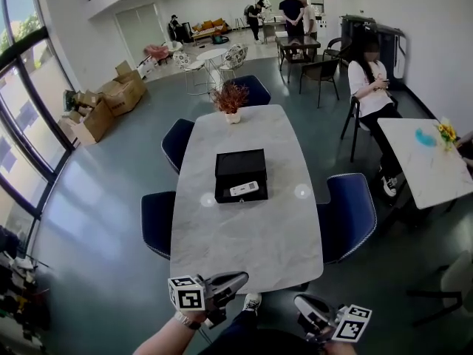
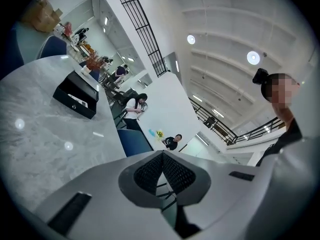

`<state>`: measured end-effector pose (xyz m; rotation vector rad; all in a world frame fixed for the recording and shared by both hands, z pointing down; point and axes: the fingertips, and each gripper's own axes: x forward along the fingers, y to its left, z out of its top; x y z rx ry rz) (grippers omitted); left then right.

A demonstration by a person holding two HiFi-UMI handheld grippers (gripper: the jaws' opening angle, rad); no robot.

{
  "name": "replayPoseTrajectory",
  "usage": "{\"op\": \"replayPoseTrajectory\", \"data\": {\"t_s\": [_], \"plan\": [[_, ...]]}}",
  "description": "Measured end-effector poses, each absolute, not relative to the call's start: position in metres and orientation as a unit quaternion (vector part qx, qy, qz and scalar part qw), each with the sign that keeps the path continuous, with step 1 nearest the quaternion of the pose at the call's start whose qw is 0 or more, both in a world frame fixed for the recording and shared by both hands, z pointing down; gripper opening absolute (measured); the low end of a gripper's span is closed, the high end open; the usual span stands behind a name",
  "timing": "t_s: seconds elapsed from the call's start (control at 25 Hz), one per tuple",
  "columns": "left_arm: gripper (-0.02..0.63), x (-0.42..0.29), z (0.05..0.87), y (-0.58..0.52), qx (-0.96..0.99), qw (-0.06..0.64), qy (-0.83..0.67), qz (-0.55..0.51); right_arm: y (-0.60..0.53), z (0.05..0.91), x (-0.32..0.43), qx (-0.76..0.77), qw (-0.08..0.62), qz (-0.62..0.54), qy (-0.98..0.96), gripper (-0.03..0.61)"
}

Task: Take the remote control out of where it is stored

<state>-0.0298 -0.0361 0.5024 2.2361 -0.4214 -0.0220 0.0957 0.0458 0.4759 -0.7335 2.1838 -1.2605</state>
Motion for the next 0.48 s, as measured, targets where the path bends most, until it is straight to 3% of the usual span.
{"op": "replayPoseTrajectory", "data": {"t_s": [0.24, 0.48], "plan": [[0.008, -0.044, 0.508, -0.103, 0.894, 0.415, -0.171, 0.008, 0.002, 0.480, 0.088, -0.292, 0.260, -0.469, 0.792, 0.008], [0.008, -0.070, 0.531, -0.195, 0.906, 0.357, -0.214, 0.075, -0.029, 0.487, 0.082, -0.321, 0.266, -0.474, 0.775, 0.008]]}}
